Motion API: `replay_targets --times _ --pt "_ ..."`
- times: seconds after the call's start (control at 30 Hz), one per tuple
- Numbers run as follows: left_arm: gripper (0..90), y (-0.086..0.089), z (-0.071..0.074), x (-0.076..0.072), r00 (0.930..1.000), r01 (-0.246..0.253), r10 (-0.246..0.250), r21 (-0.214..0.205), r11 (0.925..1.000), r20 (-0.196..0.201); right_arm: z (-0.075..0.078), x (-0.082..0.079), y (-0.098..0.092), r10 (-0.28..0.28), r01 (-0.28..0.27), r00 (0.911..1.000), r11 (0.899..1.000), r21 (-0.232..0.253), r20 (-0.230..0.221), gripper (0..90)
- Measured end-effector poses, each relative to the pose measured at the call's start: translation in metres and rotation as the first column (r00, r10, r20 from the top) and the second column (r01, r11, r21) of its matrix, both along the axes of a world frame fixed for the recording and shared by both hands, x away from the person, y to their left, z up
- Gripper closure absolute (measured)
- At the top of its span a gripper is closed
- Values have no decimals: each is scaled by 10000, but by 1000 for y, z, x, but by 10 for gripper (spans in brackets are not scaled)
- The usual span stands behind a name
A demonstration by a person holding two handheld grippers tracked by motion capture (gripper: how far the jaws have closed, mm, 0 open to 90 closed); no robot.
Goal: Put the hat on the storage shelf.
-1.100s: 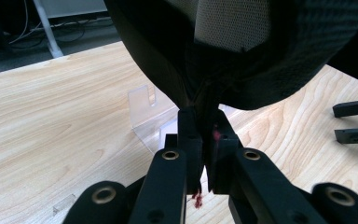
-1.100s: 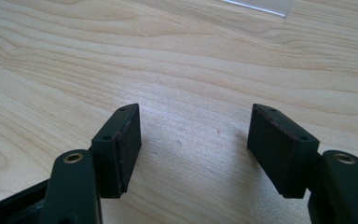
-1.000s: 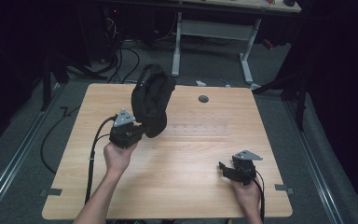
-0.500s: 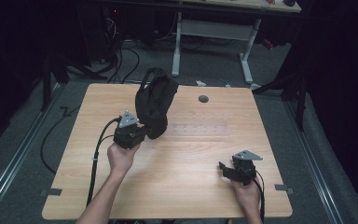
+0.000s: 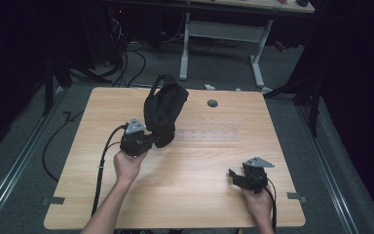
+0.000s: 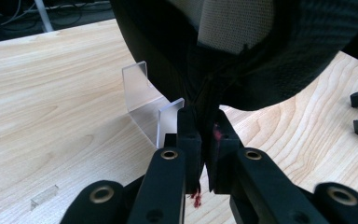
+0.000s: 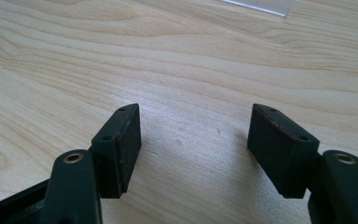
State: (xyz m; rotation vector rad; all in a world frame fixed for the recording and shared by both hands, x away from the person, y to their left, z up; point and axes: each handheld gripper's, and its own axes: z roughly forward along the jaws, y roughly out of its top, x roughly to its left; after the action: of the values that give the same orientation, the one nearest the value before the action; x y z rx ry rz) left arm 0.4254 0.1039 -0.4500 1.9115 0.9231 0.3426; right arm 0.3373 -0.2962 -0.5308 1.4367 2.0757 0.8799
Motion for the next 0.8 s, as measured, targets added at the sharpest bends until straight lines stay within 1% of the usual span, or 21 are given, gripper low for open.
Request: replay_targets --times 0.17,0.27,0.3,0.37,0.57,0.7,0.8 --pt "851 1 0 0 10000 13 -12 28 10000 -90 0 0 0 -16 16 10000 10000 20 -15 351" --pt "842 1 0 1 9998 27 -28 -50 10000 -197 0 0 0 -10 10 10000 10000 8 -7 351" --pt "826 2 0 1 9998 -34 32 -98 9999 -211 0 0 0 -18 18 10000 10000 24 -17 351" --pt "742 3 2 0 9998 -113 111 -144 9998 -177 0 0 0 -14 14 10000 10000 14 -13 351" --pt "578 7 6 -3 9996 -241 241 -57 9997 -141 0 0 0 -12 12 10000 10000 7 -14 350" --pt "508 9 7 -5 9996 -236 234 -87 9997 -167 0 0 0 -4 4 10000 10000 -7 -3 349" --pt "472 11 8 -8 9996 -218 216 -120 9997 -168 0 0 0 -13 13 10000 10000 5 -16 349"
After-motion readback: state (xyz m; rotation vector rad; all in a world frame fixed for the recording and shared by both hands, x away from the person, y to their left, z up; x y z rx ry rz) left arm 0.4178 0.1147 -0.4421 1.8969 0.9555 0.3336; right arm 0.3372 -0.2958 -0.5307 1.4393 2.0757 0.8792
